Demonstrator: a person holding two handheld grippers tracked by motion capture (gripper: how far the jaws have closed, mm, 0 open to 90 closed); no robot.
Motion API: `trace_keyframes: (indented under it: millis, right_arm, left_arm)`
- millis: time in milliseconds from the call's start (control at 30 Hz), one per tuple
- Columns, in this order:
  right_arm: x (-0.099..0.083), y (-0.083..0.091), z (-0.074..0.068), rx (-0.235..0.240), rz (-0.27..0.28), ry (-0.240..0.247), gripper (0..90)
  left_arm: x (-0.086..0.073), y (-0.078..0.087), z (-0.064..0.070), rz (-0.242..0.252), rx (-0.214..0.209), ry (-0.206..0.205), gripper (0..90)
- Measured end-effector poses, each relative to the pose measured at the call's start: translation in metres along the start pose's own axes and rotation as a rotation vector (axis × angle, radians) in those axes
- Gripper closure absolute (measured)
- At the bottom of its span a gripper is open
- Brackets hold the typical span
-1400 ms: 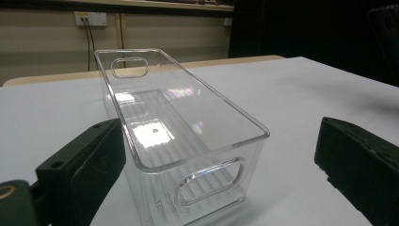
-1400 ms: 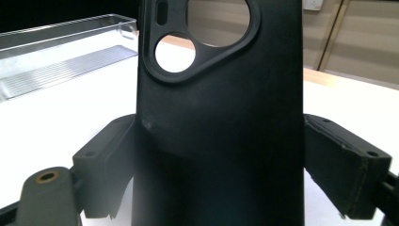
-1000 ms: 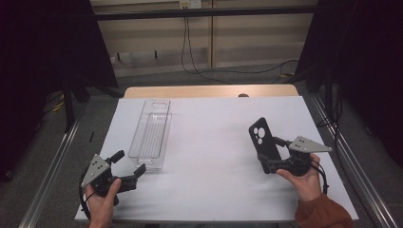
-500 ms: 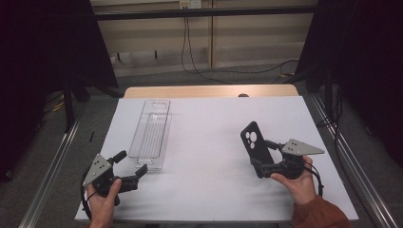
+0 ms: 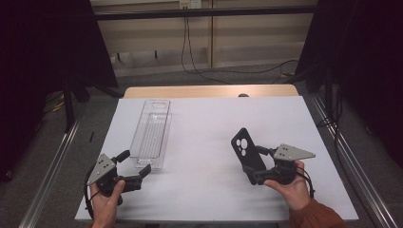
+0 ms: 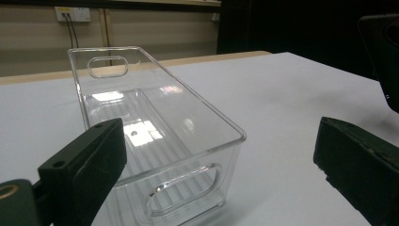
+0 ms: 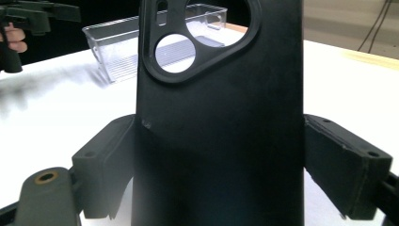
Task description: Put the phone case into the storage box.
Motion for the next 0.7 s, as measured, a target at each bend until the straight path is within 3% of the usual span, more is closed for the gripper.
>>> trace_keyframes:
  millis: [333,600,700]
  right_arm:
    - [-0.001,-0.010,-0.011,0.052,0.007,-0.021,14.3]
    - [0.000,-0.016,-0.019,0.084,0.010,-0.024,14.3]
    - [-0.001,-0.019,-0.021,0.092,0.006,-0.023,14.2]
  left_arm:
    - [-0.001,-0.006,0.011,-0.025,-0.048,0.003,3.7]
    - [0.000,-0.014,0.024,-0.033,-0.116,0.021,6.0]
    - [-0.001,-0.017,0.030,-0.044,-0.160,0.026,6.7]
Point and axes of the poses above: each handheld gripper's, and its own axes: y roughly backward along the jaws, x roughly out of its top, z roughly to its right, the point moved 10 cm from there along -y, roughly forward along the jaws, and after that the axes turned 11 degrees about z, right-handed, at the moved point
